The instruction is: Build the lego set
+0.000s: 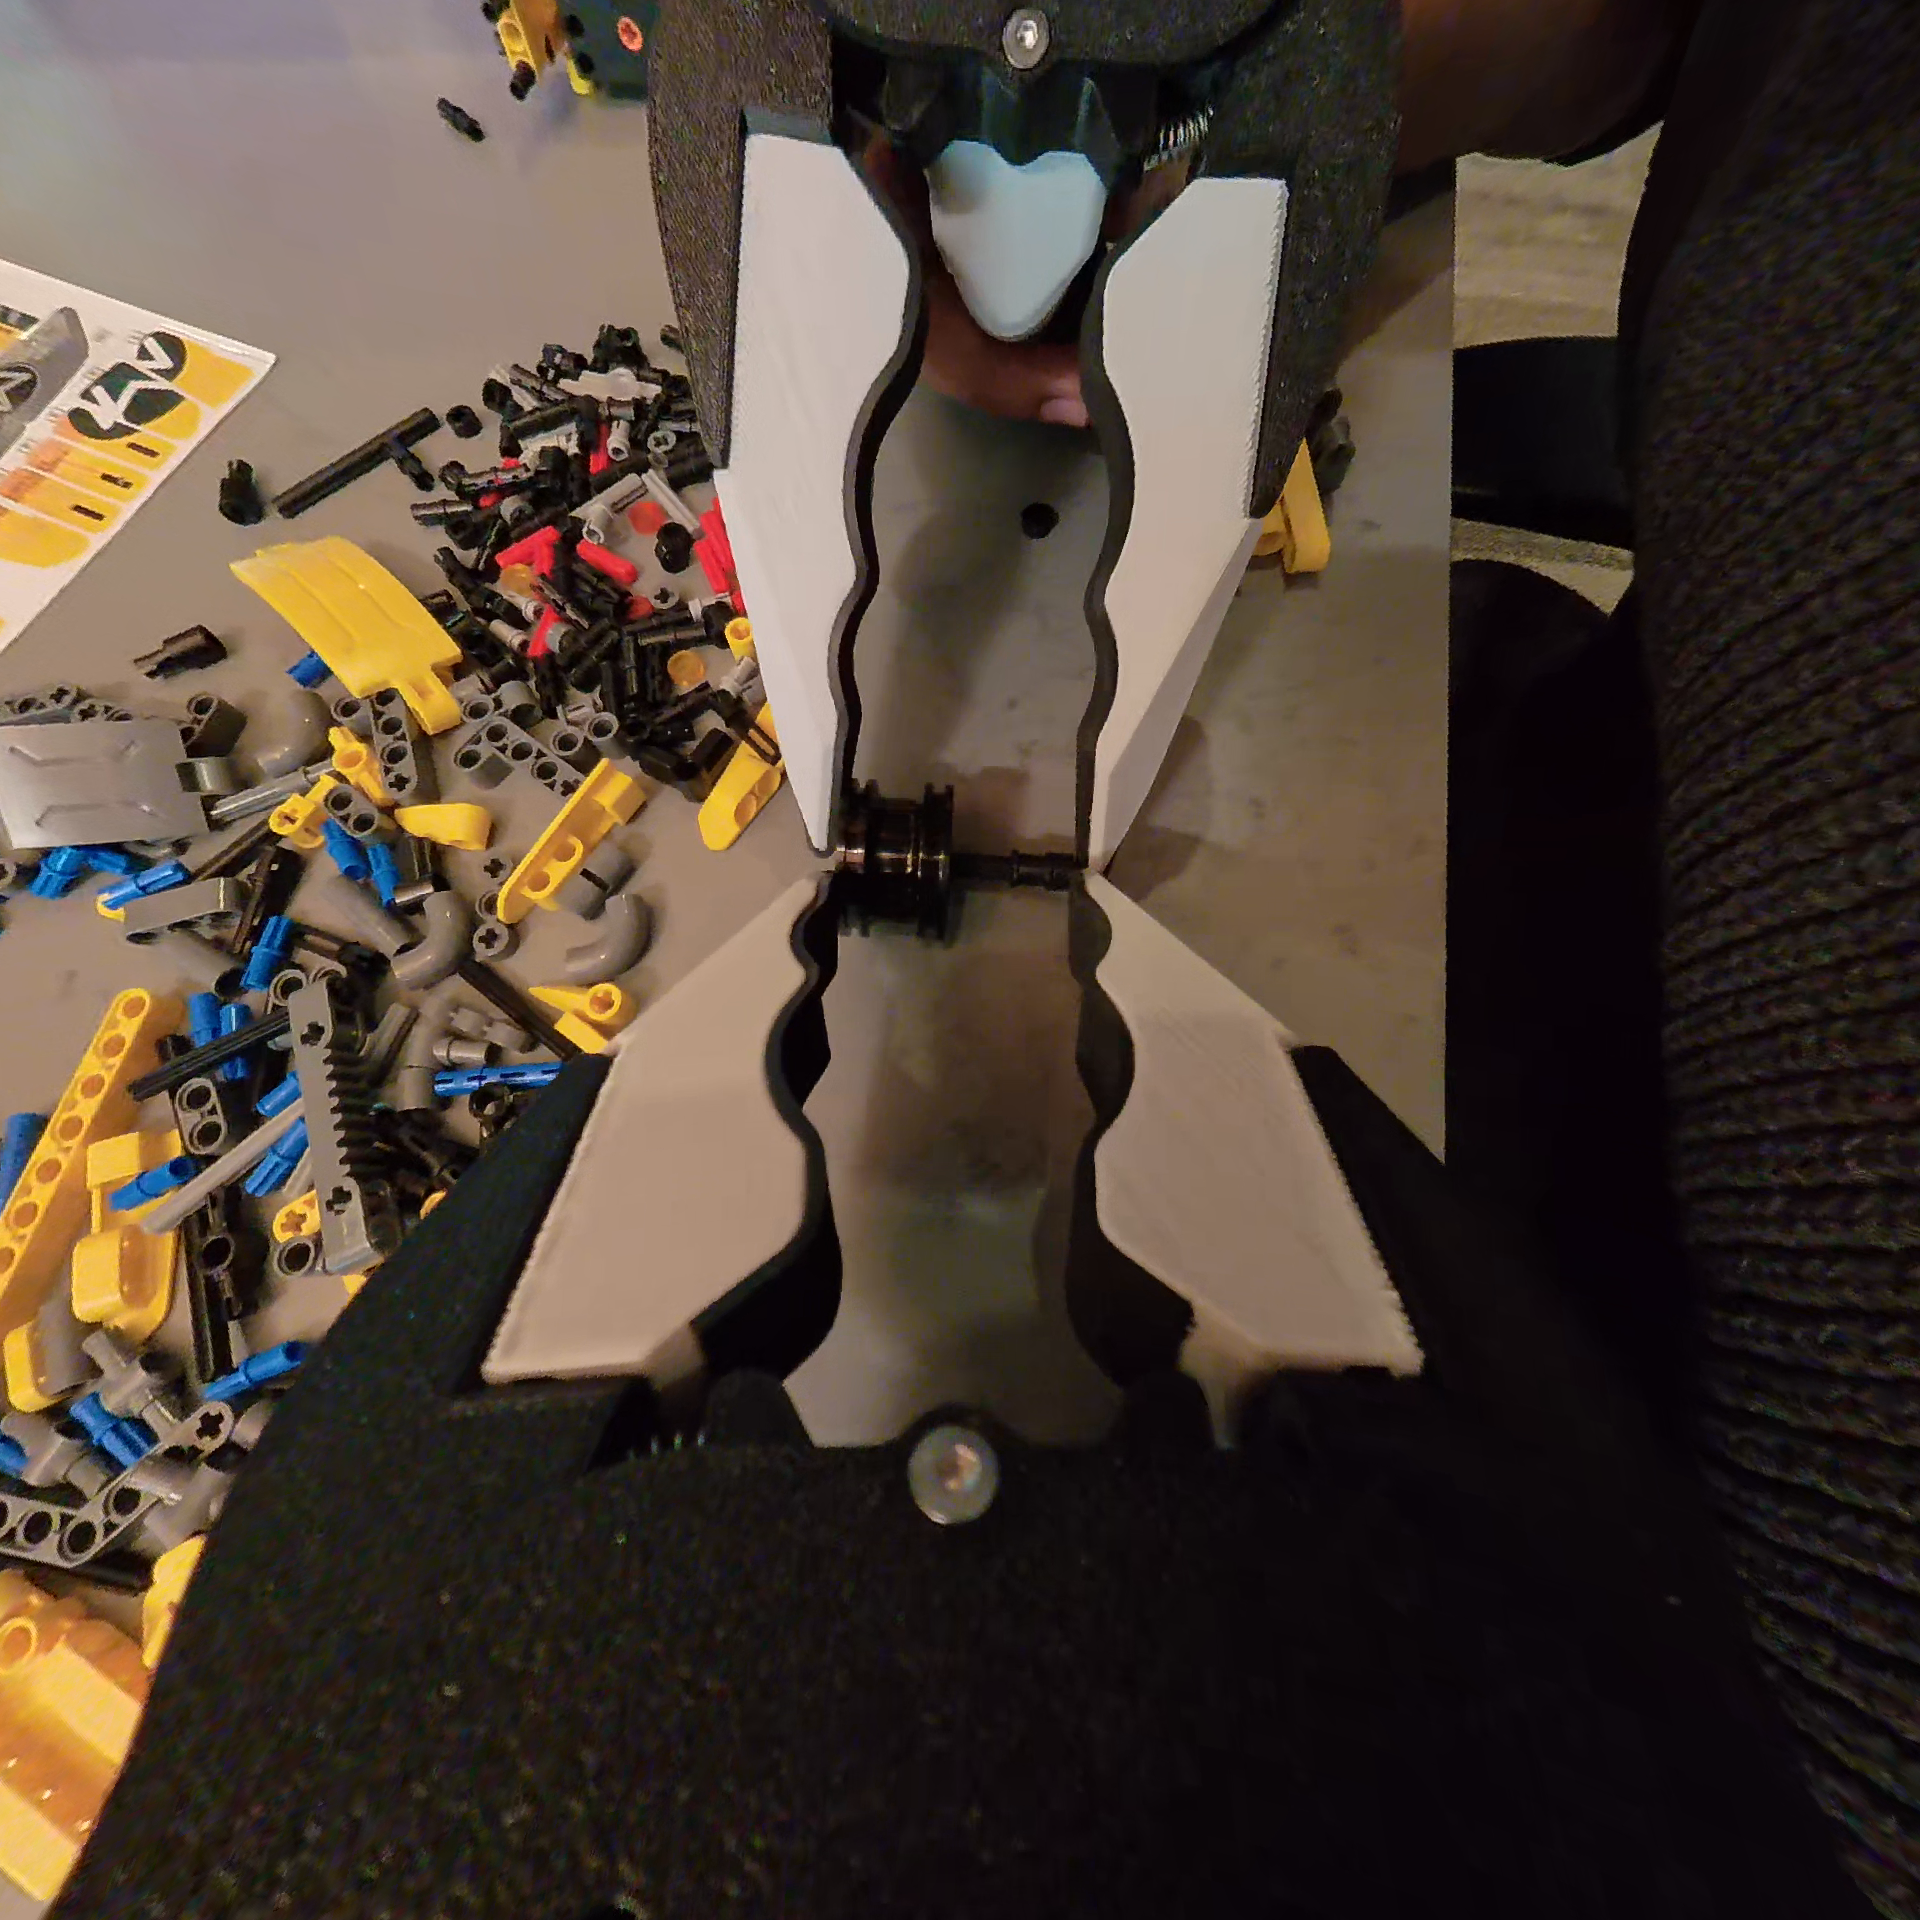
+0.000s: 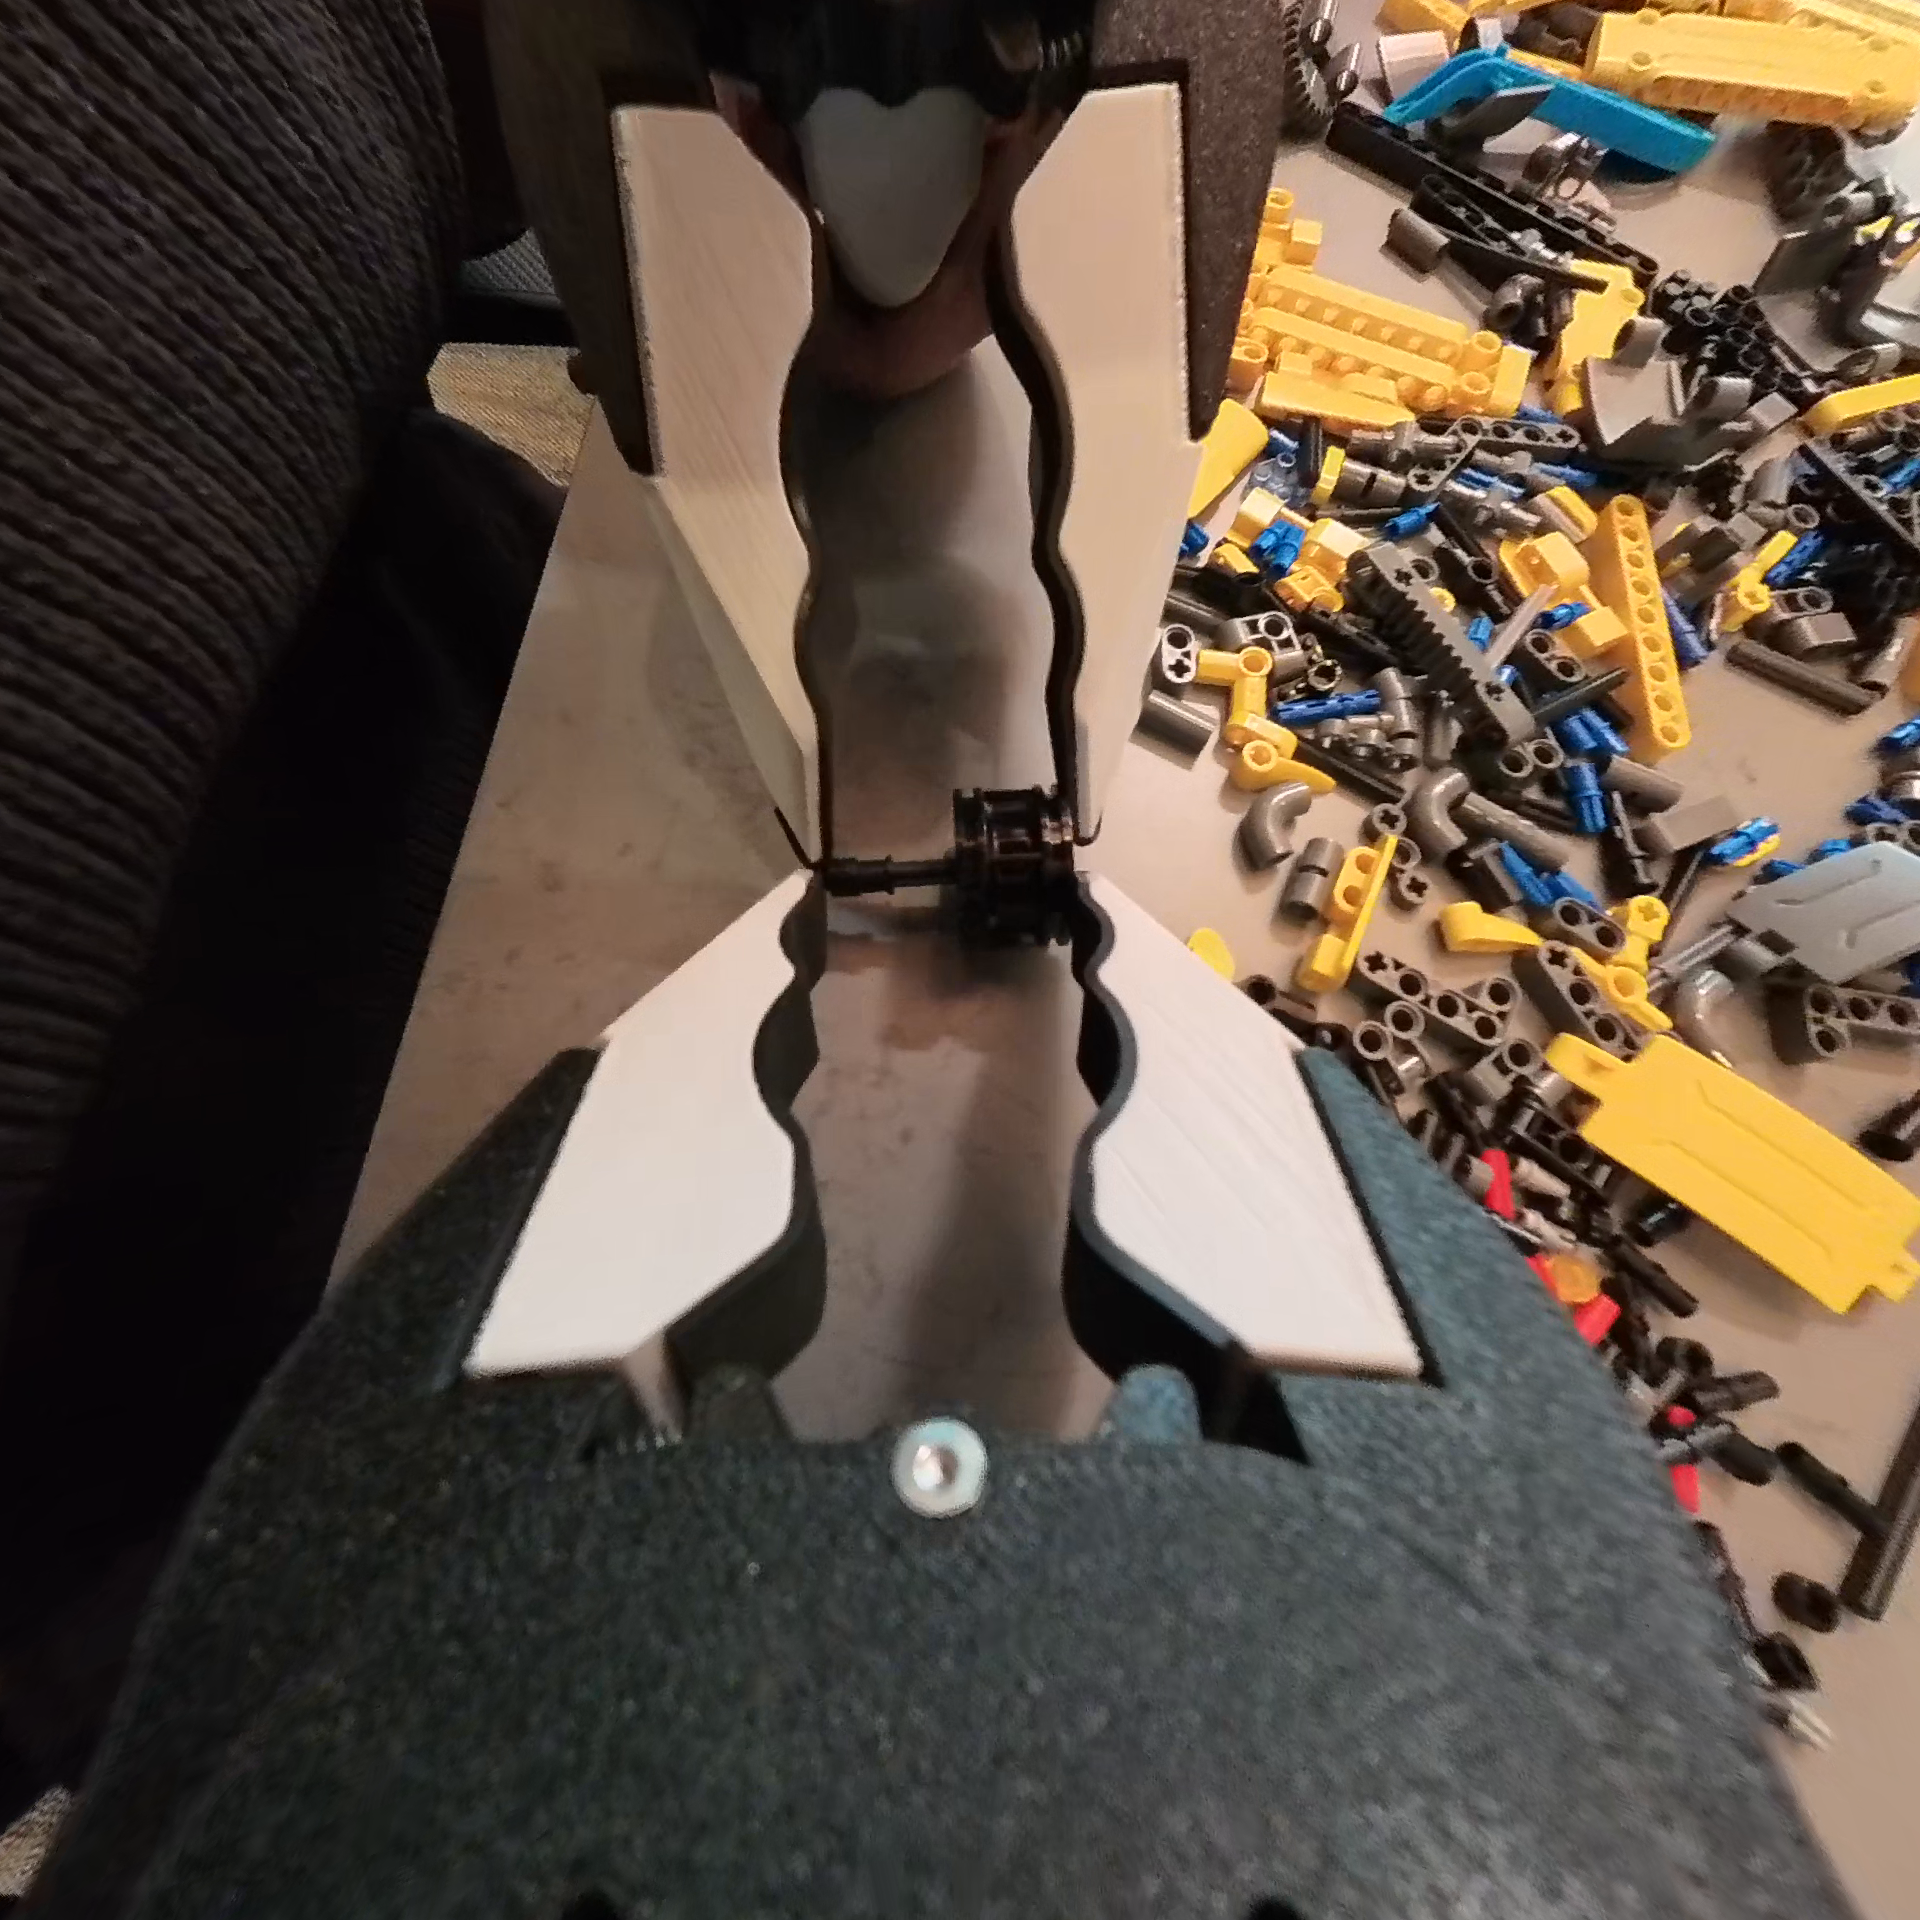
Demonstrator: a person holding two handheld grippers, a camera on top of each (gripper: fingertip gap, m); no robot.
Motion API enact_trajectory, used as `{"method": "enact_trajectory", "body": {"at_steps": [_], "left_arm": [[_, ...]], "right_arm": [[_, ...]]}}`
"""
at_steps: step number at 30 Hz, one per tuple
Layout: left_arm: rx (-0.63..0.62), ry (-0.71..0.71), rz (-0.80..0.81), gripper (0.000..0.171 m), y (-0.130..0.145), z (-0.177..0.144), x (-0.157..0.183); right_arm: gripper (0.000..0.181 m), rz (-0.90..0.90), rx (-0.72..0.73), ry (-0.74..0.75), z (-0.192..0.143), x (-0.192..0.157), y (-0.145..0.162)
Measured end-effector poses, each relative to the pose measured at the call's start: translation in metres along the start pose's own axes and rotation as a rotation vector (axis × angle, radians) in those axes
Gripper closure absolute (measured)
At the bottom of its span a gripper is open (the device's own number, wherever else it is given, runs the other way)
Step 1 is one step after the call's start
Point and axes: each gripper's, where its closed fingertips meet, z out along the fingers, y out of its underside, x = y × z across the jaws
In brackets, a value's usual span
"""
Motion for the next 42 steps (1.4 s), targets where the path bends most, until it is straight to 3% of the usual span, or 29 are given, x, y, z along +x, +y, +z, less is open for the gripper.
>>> {"method": "enact_trajectory", "body": {"at_steps": [28, 42], "left_arm": [[-0.007, -0.078, 0.044, 0.130, 0.0002, 0.0009, -0.0046], [0.006, -0.104, 0.043, 0.144, -0.0020, -0.0001, -0.0088]], "right_arm": [[0.135, 0.005, -0.034, 0.045, 0.0014, 0.0036, 0.0003], [0.137, 0.009, -0.037, 0.042, 0.0018, 0.0032, 0.0006]]}}
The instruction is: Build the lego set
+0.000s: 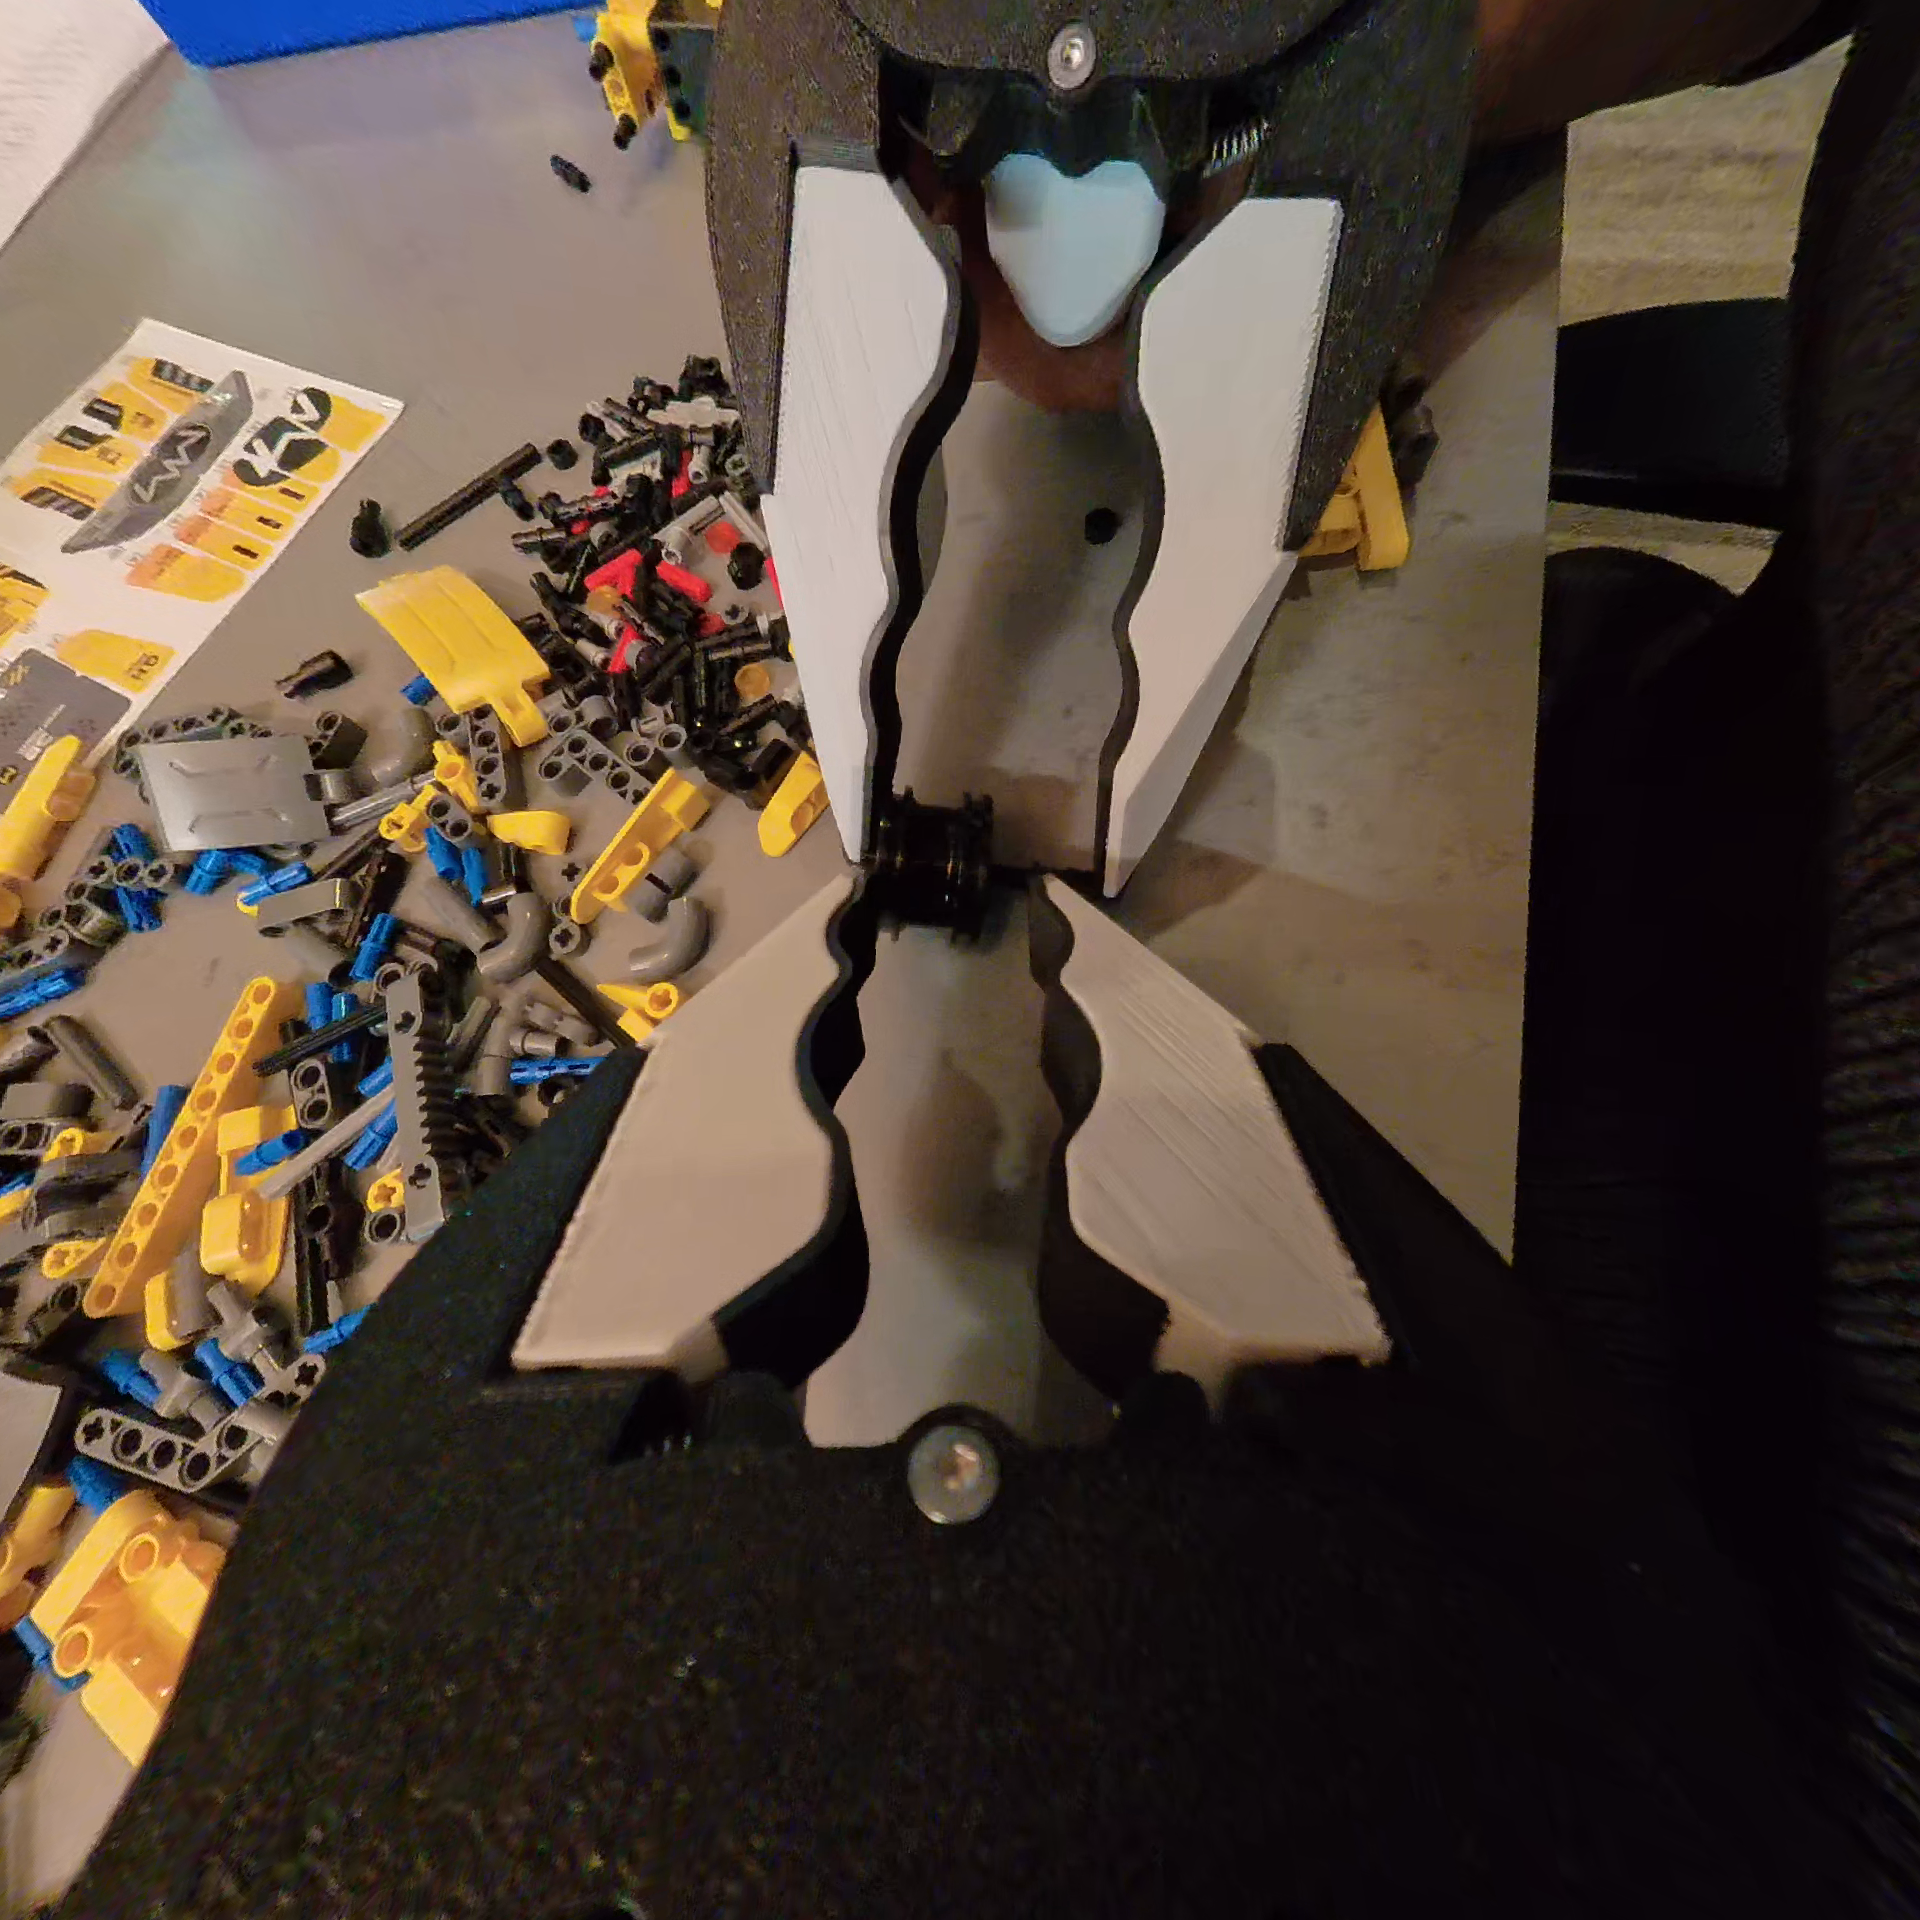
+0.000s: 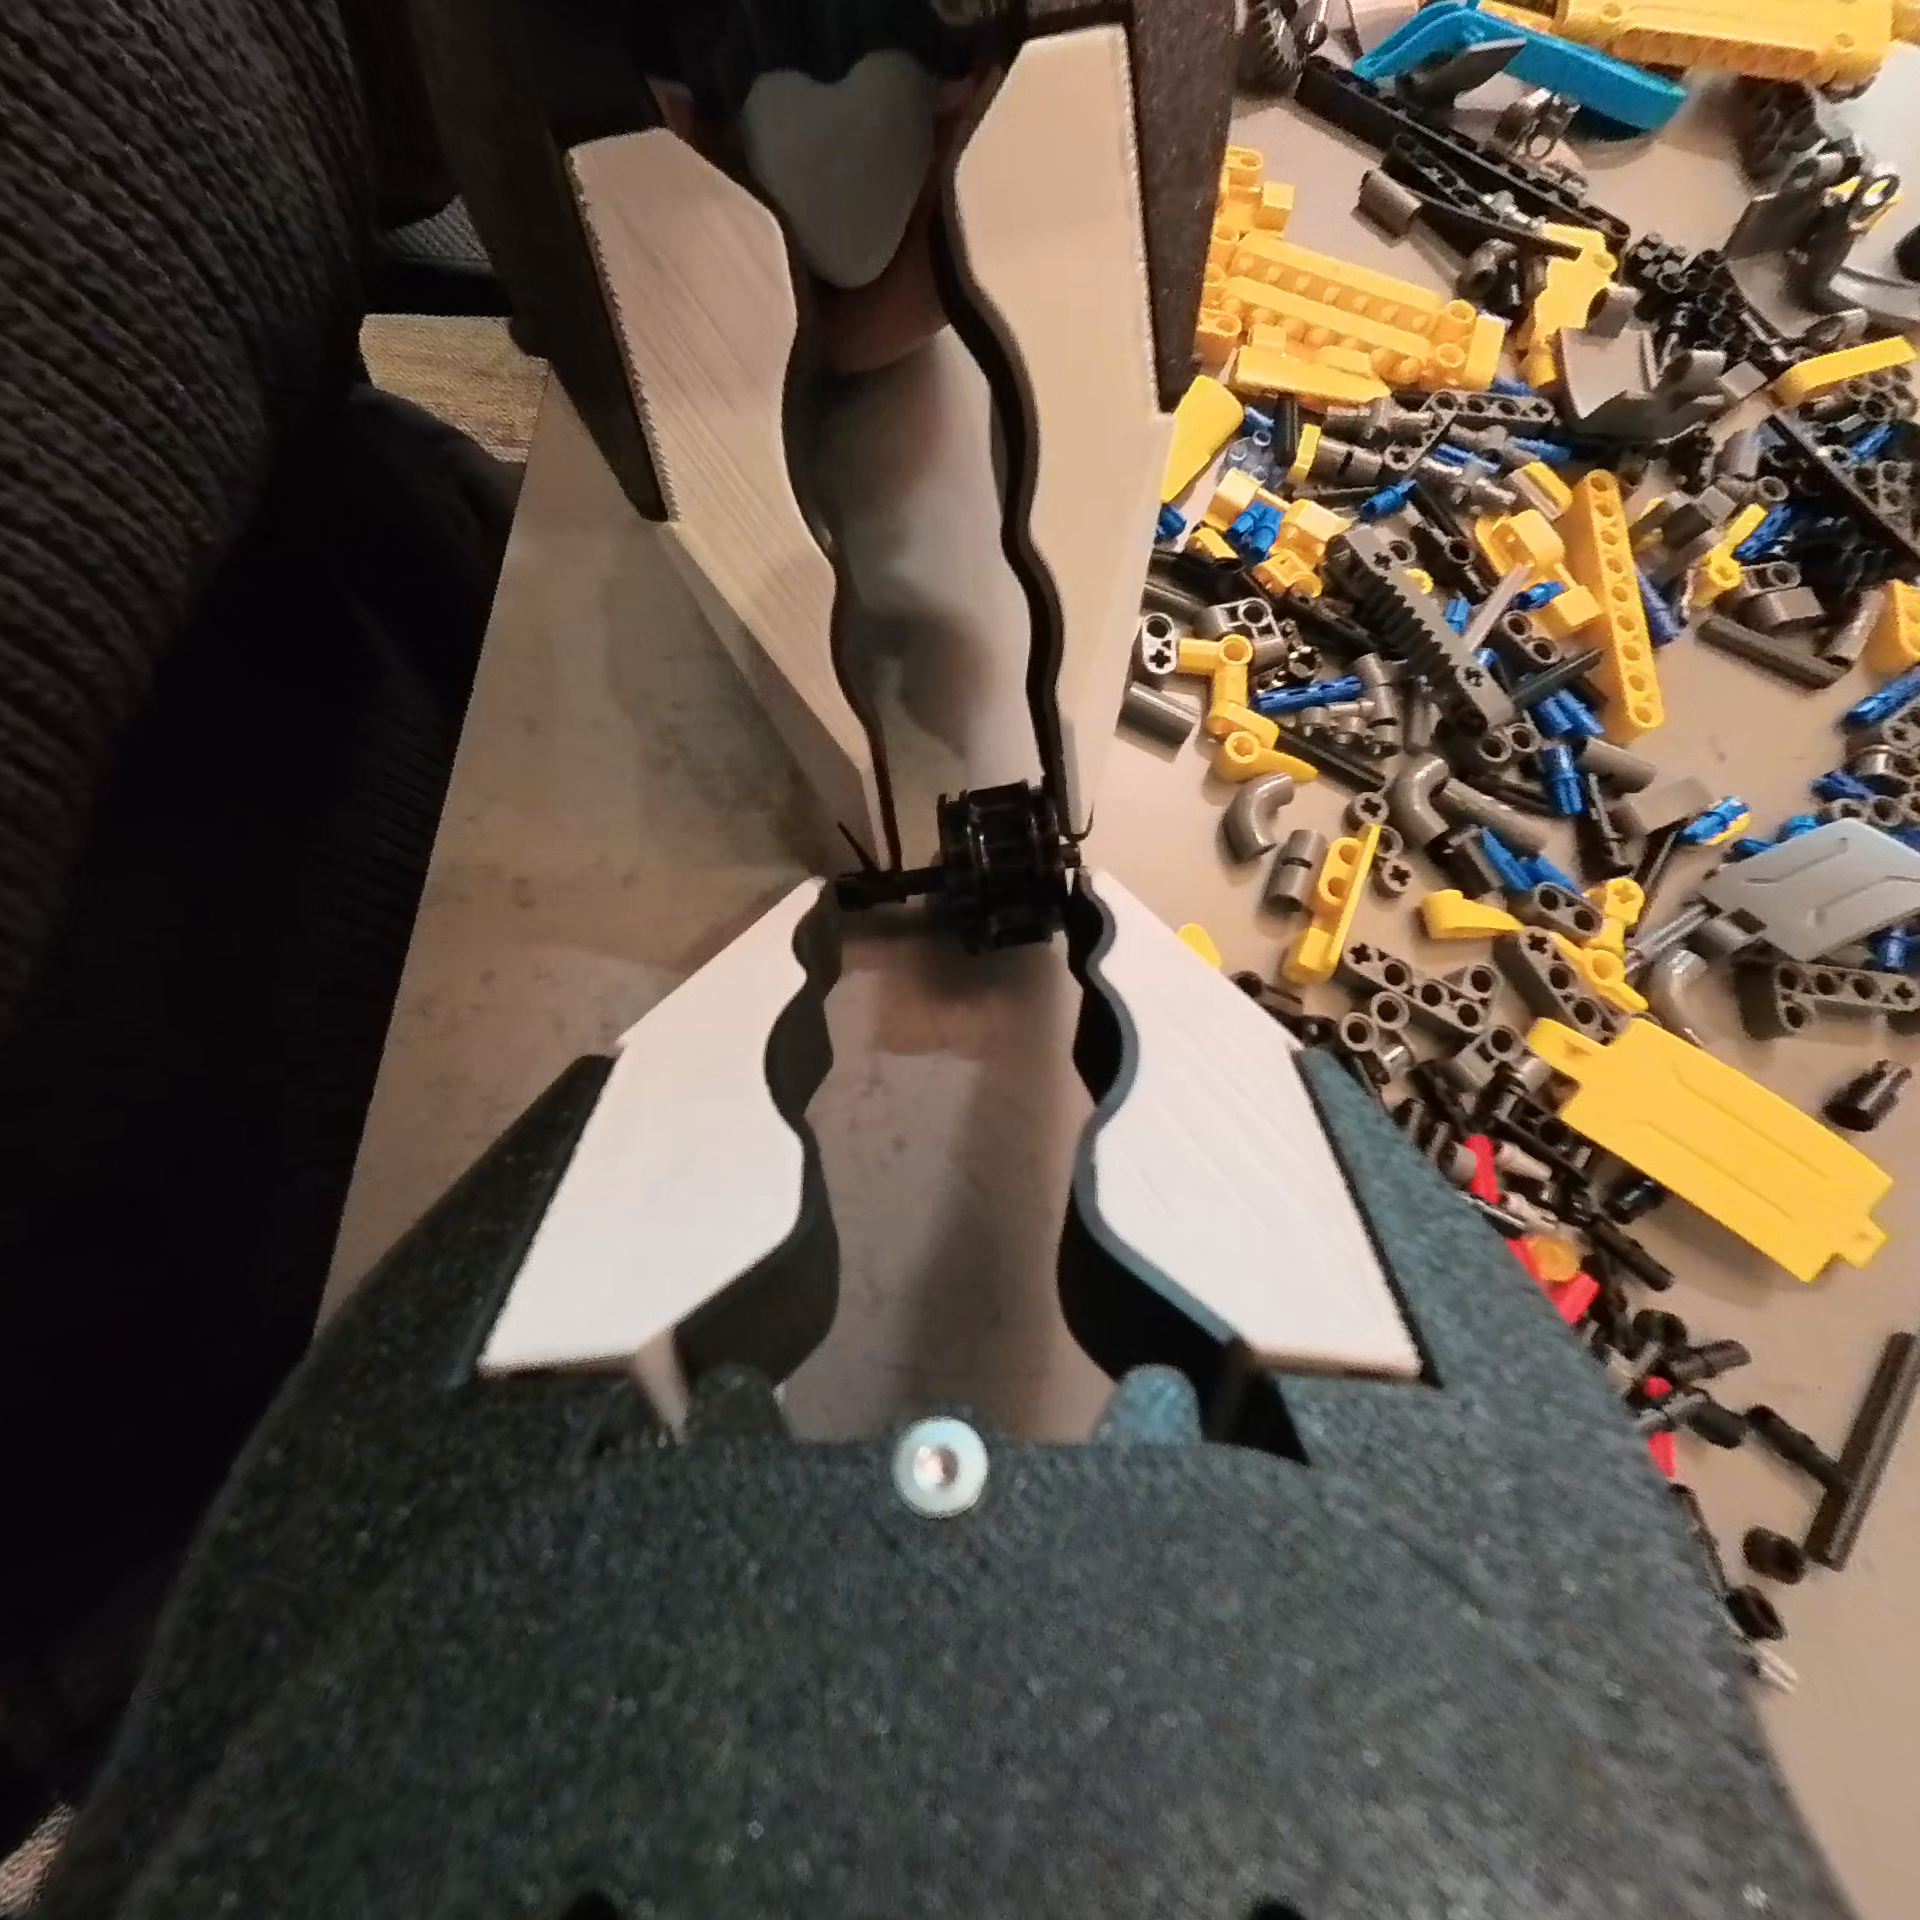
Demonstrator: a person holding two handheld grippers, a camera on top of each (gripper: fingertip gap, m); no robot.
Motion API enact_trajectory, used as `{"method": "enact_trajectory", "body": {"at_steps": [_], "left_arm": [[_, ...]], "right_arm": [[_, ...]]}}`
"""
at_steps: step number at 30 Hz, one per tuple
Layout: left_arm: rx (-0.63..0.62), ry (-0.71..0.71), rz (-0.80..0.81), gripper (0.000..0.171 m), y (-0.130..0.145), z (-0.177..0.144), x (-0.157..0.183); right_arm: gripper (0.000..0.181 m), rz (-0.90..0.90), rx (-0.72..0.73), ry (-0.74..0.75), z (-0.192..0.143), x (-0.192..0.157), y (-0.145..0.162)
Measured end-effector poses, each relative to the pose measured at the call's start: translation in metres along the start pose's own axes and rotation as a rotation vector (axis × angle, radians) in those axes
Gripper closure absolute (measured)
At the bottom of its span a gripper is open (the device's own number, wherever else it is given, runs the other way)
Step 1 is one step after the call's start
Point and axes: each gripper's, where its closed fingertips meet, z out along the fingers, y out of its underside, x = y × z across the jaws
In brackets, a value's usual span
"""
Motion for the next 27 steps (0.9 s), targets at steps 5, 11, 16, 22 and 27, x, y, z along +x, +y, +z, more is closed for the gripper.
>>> {"method": "enact_trajectory", "body": {"at_steps": [5, 11, 16, 22, 27], "left_arm": [[0.001, 0.003, -0.008, 0.143, -0.0002, 0.0001, -0.0003], [0.000, -0.030, 0.005, 0.144, 0.0002, -0.0002, -0.0019], [-0.003, -0.028, -0.023, 0.144, 0.0011, -0.0007, -0.0025], [0.001, -0.013, -0.051, 0.143, 0.0000, -0.0005, -0.0036], [0.000, 0.011, -0.078, 0.143, 0.0004, -0.0007, -0.0041]], "right_arm": [[0.138, 0.021, 0.002, -0.009, 0.0000, 0.0004, 0.0004], [0.138, 0.005, -0.010, 0.028, 0.0013, 0.0032, 0.0003], [0.138, 0.003, -0.008, 0.036, 0.0018, 0.0037, -0.0005], [0.137, 0.049, 0.007, -0.023, 0.0009, 0.0036, 0.0005], [0.135, 0.018, 0.026, -0.025, 0.0004, 0.0036, 0.0004]]}}
